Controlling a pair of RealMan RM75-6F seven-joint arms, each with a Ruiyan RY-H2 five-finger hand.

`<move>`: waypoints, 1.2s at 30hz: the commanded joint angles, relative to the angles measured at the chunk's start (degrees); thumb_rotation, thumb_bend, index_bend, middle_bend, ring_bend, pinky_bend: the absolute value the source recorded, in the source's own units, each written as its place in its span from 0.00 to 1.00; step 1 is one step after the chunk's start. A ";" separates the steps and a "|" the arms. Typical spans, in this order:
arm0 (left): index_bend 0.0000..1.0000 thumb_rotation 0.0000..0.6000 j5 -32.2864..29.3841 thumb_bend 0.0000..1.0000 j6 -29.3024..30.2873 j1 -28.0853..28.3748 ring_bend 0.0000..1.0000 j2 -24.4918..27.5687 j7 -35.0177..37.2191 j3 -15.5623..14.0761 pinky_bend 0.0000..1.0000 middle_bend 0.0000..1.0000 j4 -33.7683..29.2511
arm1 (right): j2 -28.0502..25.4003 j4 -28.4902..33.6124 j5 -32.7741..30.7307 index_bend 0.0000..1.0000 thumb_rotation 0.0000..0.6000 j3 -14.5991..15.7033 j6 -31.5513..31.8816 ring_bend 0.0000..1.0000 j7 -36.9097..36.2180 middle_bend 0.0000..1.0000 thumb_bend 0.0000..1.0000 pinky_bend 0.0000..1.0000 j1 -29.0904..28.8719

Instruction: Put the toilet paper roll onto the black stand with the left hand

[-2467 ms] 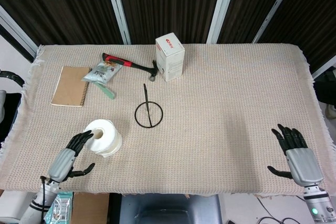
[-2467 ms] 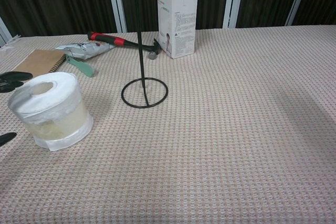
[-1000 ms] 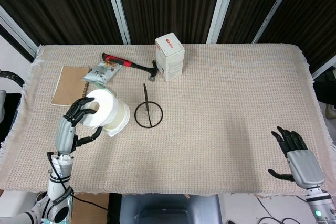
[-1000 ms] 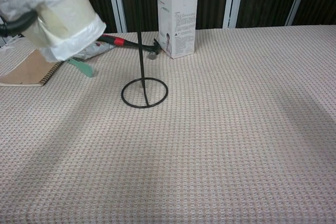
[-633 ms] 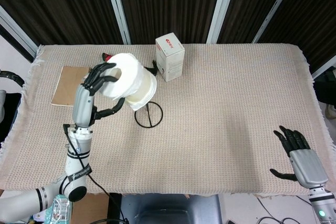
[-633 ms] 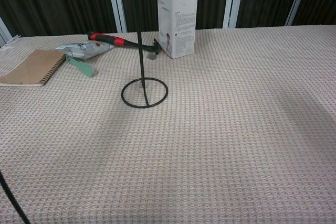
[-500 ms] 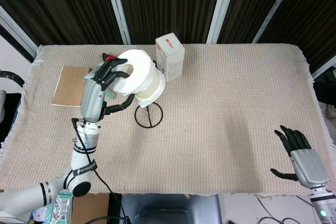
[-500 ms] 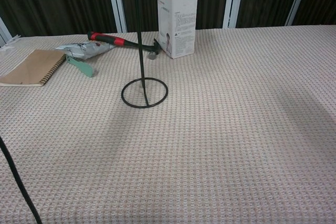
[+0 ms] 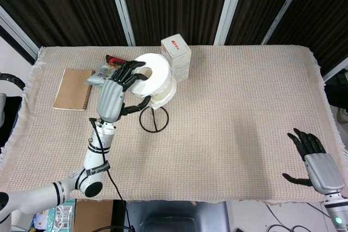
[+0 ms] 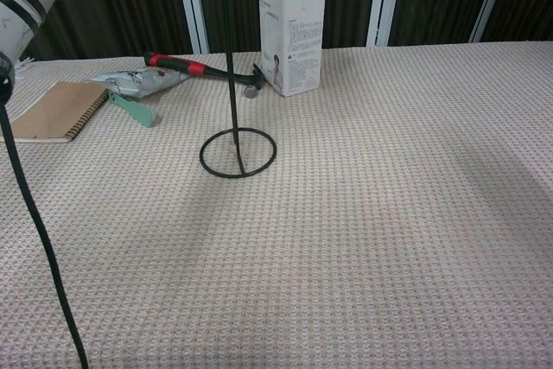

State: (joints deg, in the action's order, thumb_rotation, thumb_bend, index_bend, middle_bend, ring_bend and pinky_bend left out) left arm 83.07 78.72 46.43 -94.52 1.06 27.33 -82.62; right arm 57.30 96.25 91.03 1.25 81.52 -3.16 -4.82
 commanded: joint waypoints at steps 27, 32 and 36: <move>0.00 1.00 -3.61 0.38 -3.67 -0.13 0.00 4.27 -2.12 -4.34 0.12 0.06 -3.38 | -0.24 0.33 0.25 0.00 1.00 0.14 -0.01 0.00 -0.08 0.00 0.05 0.00 0.13; 0.00 1.00 -3.31 0.38 -3.30 -0.25 0.00 4.49 -2.83 -4.92 0.09 0.00 -4.33 | -0.38 0.39 0.54 0.00 1.00 0.20 0.33 0.00 -0.32 0.00 0.05 0.00 0.27; 0.00 1.00 -1.84 0.38 -2.17 -1.11 0.00 5.56 -3.49 -6.12 0.09 0.00 -6.28 | -0.52 0.40 0.94 0.00 1.00 0.30 0.77 0.00 -0.52 0.00 0.05 0.00 0.44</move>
State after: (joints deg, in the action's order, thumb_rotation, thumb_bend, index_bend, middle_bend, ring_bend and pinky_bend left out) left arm 80.57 76.02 45.76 -89.49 -2.11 21.77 -88.20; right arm 56.80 96.65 91.91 1.51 82.24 -3.69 -4.41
